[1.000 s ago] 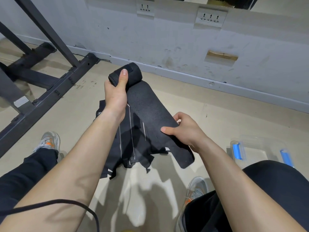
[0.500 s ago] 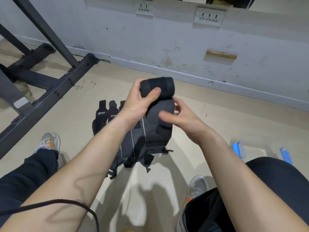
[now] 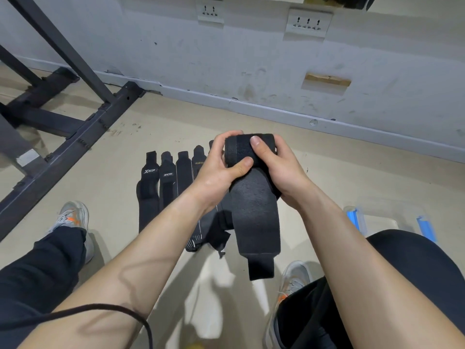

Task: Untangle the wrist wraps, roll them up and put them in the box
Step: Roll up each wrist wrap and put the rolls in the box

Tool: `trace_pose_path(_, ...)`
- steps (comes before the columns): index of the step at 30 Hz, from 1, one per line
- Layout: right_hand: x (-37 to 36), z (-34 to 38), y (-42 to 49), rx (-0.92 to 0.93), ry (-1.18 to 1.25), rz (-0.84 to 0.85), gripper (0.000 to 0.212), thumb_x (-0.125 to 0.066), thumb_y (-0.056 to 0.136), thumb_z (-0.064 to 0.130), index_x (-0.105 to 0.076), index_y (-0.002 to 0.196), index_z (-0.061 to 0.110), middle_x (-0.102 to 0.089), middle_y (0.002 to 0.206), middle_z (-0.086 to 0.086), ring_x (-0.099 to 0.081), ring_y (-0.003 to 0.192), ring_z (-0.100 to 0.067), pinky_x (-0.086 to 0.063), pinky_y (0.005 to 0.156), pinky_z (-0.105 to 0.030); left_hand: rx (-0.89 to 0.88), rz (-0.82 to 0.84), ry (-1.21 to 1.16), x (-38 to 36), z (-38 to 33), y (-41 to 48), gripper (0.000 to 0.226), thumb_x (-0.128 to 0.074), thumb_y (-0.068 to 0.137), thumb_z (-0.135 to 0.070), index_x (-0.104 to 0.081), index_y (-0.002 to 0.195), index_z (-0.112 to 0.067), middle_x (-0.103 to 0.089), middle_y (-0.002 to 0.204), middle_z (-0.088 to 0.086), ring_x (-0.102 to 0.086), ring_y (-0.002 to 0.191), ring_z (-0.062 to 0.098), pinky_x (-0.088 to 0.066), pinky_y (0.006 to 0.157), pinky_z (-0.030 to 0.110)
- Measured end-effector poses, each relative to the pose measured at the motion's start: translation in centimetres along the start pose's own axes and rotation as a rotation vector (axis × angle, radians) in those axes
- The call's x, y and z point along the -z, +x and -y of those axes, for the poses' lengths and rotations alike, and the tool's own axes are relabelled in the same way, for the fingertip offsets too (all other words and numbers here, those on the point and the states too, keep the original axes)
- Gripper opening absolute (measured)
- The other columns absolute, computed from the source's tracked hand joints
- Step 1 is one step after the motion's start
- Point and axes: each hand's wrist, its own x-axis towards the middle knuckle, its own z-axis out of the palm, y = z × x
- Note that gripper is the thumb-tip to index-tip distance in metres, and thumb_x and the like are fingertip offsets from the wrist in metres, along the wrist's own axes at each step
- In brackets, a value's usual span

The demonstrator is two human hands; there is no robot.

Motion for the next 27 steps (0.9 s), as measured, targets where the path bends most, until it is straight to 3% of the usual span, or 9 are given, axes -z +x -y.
trace_pose_path(2, 0.0, 0.0, -0.1, 0.019, 0.029, -0.002, 0.030, -0.067, 0.097, 0.036, -0.057, 0.115, 0.014, -0.072, 0.105, -0.002, -0.073, 0.096, -0.015, -0.058, 0.083, -0.036, 0.090, -0.081, -0.124, -0.7, -0.1, -0.1, 0.060, -0.072, 0.088, -0.011, -0.044, 0.141, -0.007, -0.069, 0.122, 0.016, -0.070, 0.111, 0.026, -0.059, 0.096, 0.042)
trace_pose_path(4, 0.1, -0.2, -0.1, 0.039, 0.030, 0.025, 0.027, -0.067, 0.098, 0.030, -0.056, 0.118, 0.016, -0.072, 0.103, -0.002, -0.072, 0.092, -0.013, -0.058, 0.078, -0.031, 0.164, -0.182, -0.134, -1.1, -0.2, 0.1, 0.062, -0.076, 0.083, -0.036, -0.051, 0.132, -0.008, -0.071, 0.121, 0.014, -0.072, 0.110, 0.026, -0.058, 0.096, 0.044)
trace_pose_path(6, 0.0, -0.4, -0.2, 0.046, 0.009, 0.060, 0.030, -0.067, 0.098, 0.024, -0.055, 0.123, 0.015, -0.070, 0.100, -0.002, -0.070, 0.091, -0.012, -0.057, 0.076, -0.029, 0.191, -0.267, 0.039, -1.1, -0.3, 0.5, 0.080, -0.075, 0.071, -0.071, -0.058, 0.127, -0.016, -0.074, 0.120, 0.006, -0.072, 0.110, 0.023, -0.055, 0.101, 0.046)
trace_pose_path(8, 0.0, -0.6, -0.2, 0.050, -0.009, 0.065, 0.035, -0.068, 0.097, 0.020, -0.054, 0.127, 0.013, -0.069, 0.101, -0.005, -0.069, 0.090, -0.013, -0.057, 0.077, -0.030, 0.199, -0.276, 0.191, -0.6, -0.4, 0.7, 0.096, -0.069, 0.061, -0.090, -0.063, 0.127, -0.020, -0.075, 0.119, 0.000, -0.072, 0.111, 0.020, -0.053, 0.104, 0.047)
trace_pose_path(10, 0.0, -0.9, -0.2, 0.044, -0.012, 0.059, 0.039, -0.070, 0.095, 0.018, -0.054, 0.131, 0.014, -0.070, 0.104, -0.008, -0.069, 0.091, -0.015, -0.057, 0.078, -0.032, 0.228, -0.209, 0.191, -0.1, -0.5, 0.7, 0.090, -0.075, 0.066, -0.082, -0.065, 0.126, -0.015, -0.077, 0.116, 0.004, -0.074, 0.108, 0.023, -0.054, 0.103, 0.050)
trace_pose_path(14, 0.0, -0.7, -0.2, -0.059, 0.088, 0.044, 0.057, -0.078, 0.088, 0.016, -0.049, 0.137, 0.021, -0.076, 0.101, -0.011, -0.074, 0.094, -0.024, -0.061, 0.084, -0.042, 0.195, -0.177, 0.073, 0.7, -1.0, 0.9, 0.054, -0.079, 0.088, -0.040, -0.062, 0.122, -0.001, -0.077, 0.108, 0.013, -0.076, 0.101, 0.027, -0.059, 0.096, 0.048)
trace_pose_path(18, -0.1, -0.4, -0.4, -0.219, 0.097, 0.115, 0.051, -0.076, 0.090, 0.035, -0.056, 0.133, 0.018, -0.074, 0.121, -0.007, -0.073, 0.108, -0.025, -0.058, 0.092, -0.050, 0.124, -0.190, 0.053, 1.1, -1.2, 1.0, 0.043, -0.077, 0.092, -0.021, -0.056, 0.126, -0.005, -0.073, 0.110, 0.013, -0.073, 0.104, 0.028, -0.059, 0.094, 0.045)
trace_pose_path(23, -0.4, -0.1, -0.4, -0.246, 0.093, 0.202, 0.053, -0.057, 0.093, 0.065, -0.066, 0.128, 0.025, -0.074, 0.121, -0.001, -0.070, 0.114, -0.024, -0.048, 0.107, -0.056, 0.027, -0.113, 0.196, 1.1, -1.4, 0.5, 0.047, -0.075, 0.092, -0.007, -0.050, 0.131, -0.014, -0.070, 0.101, 0.002, -0.070, 0.087, 0.009, -0.060, 0.082, 0.032)
trace_pose_path(27, -0.5, -0.7, -0.1, -0.161, 0.146, 0.067, 0.054, -0.065, 0.096, 0.047, -0.057, 0.133, 0.009, -0.072, 0.122, -0.014, -0.072, 0.111, -0.031, -0.054, 0.101, -0.055, -0.001, -0.102, 0.280, 1.0, -1.1, 0.2, 0.049, -0.078, 0.088, -0.004, -0.051, 0.126, -0.020, -0.068, 0.099, -0.002, -0.068, 0.085, 0.006, -0.060, 0.081, 0.031)
